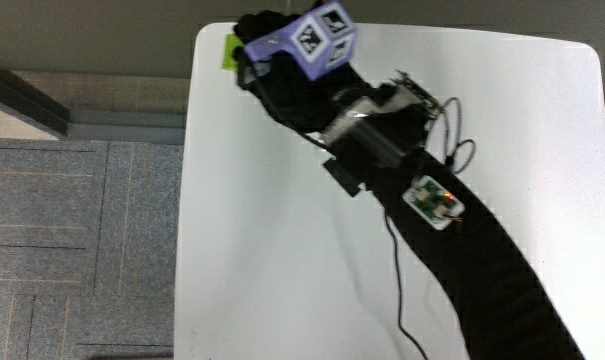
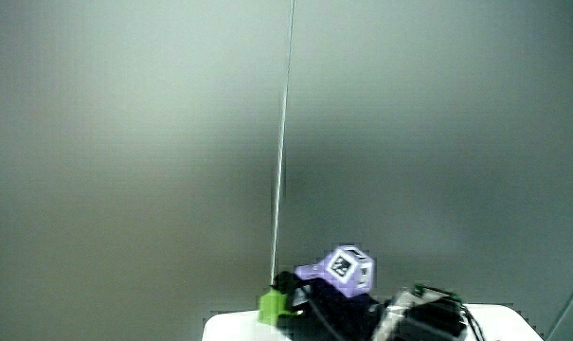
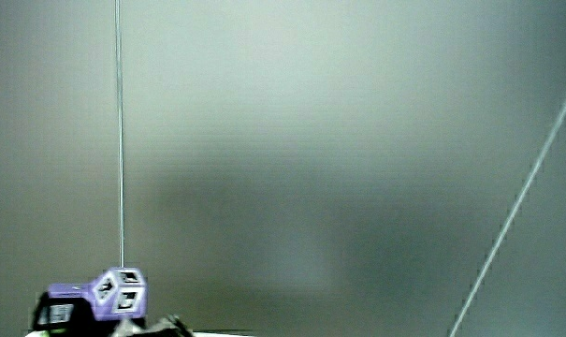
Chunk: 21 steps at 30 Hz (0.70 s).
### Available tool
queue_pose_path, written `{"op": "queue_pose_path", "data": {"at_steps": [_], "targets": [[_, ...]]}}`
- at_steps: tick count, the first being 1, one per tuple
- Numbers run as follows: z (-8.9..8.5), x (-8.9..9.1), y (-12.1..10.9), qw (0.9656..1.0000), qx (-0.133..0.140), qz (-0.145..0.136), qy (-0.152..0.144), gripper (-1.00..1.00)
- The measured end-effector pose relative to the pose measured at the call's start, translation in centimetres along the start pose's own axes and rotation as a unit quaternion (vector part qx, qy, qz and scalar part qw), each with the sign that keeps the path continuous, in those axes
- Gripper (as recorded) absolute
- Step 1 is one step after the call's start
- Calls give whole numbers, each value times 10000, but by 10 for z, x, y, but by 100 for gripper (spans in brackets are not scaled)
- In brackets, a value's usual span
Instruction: Place green brick
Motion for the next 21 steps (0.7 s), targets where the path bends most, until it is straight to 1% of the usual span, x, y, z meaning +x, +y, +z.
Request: {"op": "queue_pose_path", "data": {"at_steps": [1, 2, 5, 6, 7, 8, 9, 10, 11, 13, 15, 16, 17, 18, 21], "targets": [[-2, 0, 1, 10000, -60, -55, -35, 0], [-1, -1, 1, 9999, -96, -124, 15, 0], [-12, 8, 6, 9989, -262, -381, 26, 0], [-12, 7, 5, 9989, -236, -403, -35, 0], [-15, 8, 6, 9987, -254, -448, -34, 0], [-18, 9, 6, 9983, -342, -466, -10, 0], [-25, 12, 8, 9977, -395, -545, -26, 0], [-26, 10, 8, 9974, -406, -583, -71, 0], [-29, 12, 8, 9965, -449, -671, -228, 0], [-42, 19, 10, 9946, -552, -784, -386, 0], [-45, 23, 8, 9936, -687, -821, -352, 0], [-44, 22, 6, 9935, -631, -867, -389, 0], [-48, 26, 6, 9921, -631, -971, -489, 0], [-56, 33, 7, 9903, -686, -1070, -564, 0], [-56, 38, -3, 9911, -632, -1124, -317, 0]]}}
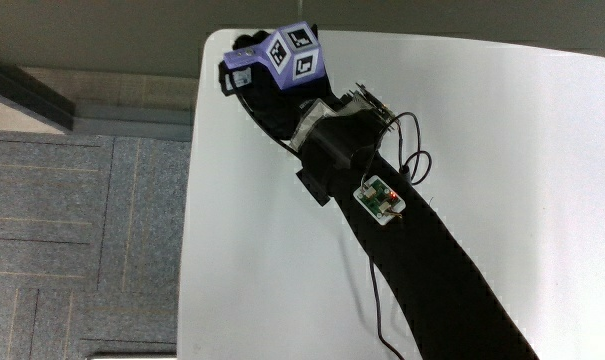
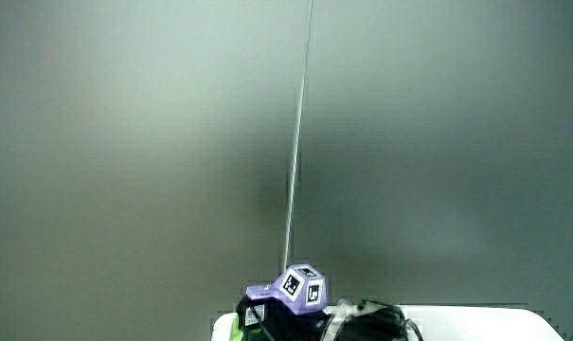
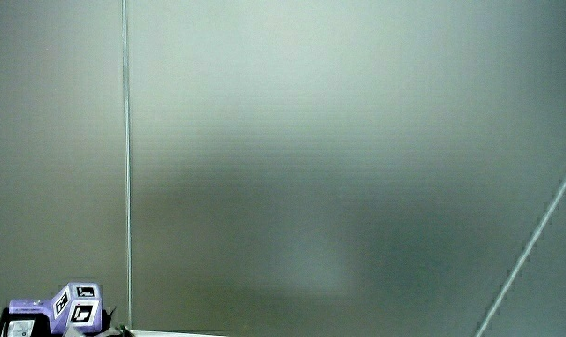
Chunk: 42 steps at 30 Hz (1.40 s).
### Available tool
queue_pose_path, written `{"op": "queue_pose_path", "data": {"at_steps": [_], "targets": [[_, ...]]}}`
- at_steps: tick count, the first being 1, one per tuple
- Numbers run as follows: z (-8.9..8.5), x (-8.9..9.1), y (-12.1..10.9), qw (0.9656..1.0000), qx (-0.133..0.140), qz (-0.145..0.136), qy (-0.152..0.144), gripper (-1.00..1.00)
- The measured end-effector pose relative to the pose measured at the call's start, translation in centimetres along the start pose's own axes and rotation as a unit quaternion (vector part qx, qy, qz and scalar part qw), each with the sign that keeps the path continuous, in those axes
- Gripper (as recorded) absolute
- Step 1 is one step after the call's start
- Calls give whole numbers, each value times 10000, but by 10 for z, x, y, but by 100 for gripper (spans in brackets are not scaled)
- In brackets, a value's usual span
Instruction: Place green brick
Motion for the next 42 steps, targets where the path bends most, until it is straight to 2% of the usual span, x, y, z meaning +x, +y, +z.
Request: {"op": "queue_pose_path", "data": {"at_steps": [2, 4, 6, 8, 11, 15, 16, 23, 24, 25, 28, 29, 32, 42], "targets": [[-1, 5, -5, 9999, 16, -26, 170, 0], [0, 4, -6, 9999, 23, -48, 87, -2], [0, 3, -7, 9999, 18, 6, 159, -7], [-2, 3, -6, 10000, 17, -15, 55, -12], [0, 3, -6, 9999, 13, 6, 107, -20], [4, 3, -7, 9999, 93, 40, 38, -29], [1, 5, -5, 10000, 17, 15, 45, -32], [-4, 3, -11, 9998, -15, 147, -126, -49], [-9, 7, -9, 9998, -74, 71, -147, -51], [-6, 5, -11, 9997, -100, 169, -121, -54], [-7, 5, -11, 9996, -142, 216, -144, -61], [-9, 6, -10, 9994, -153, 207, -233, -63], [-11, 7, -11, 9992, -281, 245, -146, -71], [-10, 3, -12, 9986, -398, 341, -63, -95]]}}
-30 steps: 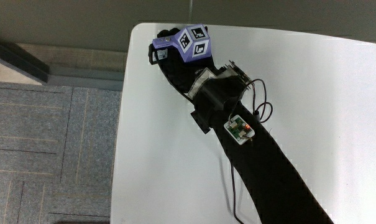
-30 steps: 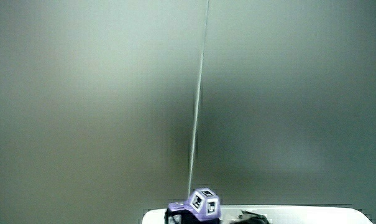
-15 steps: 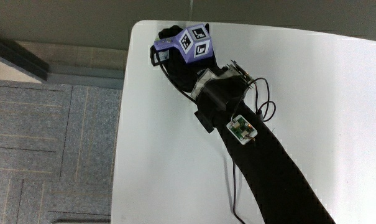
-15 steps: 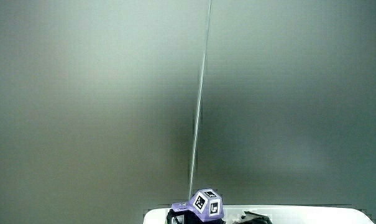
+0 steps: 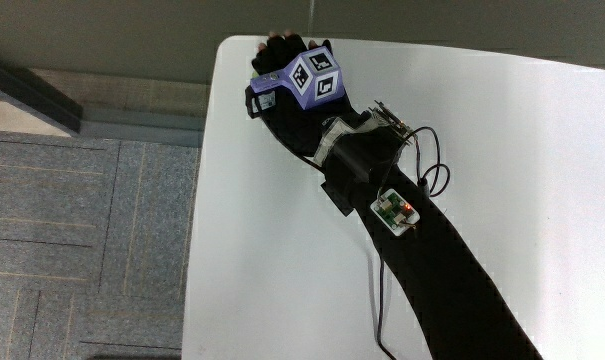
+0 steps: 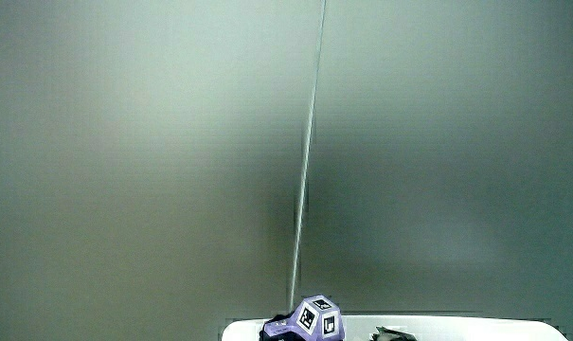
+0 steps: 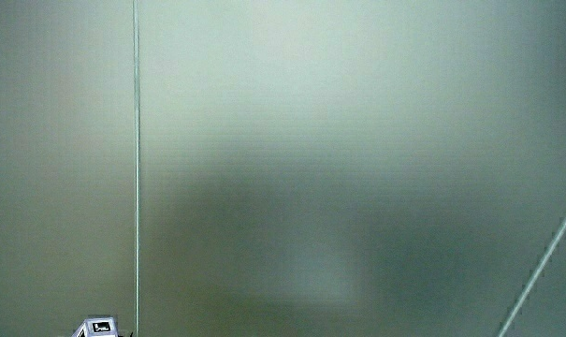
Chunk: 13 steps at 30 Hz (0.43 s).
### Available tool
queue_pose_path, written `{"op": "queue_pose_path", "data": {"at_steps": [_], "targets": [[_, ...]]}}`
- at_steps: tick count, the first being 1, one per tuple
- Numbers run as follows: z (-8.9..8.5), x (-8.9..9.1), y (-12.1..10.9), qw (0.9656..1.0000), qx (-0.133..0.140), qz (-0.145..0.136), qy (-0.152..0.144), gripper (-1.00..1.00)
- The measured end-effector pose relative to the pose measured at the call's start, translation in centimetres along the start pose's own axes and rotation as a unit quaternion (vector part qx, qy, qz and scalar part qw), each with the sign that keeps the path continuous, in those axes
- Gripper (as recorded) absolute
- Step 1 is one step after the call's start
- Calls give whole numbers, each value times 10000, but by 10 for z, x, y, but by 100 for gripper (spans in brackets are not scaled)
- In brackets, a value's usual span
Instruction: Place green brick
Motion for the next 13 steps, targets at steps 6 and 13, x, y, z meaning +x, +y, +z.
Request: {"op": "queue_pose_path", "data": {"at_steps": [6, 13], "targets": [[1, -2, -1, 9999, 2, 96, -50, -100], [-2, 0, -4, 9998, -36, 202, -62, -100]]}}
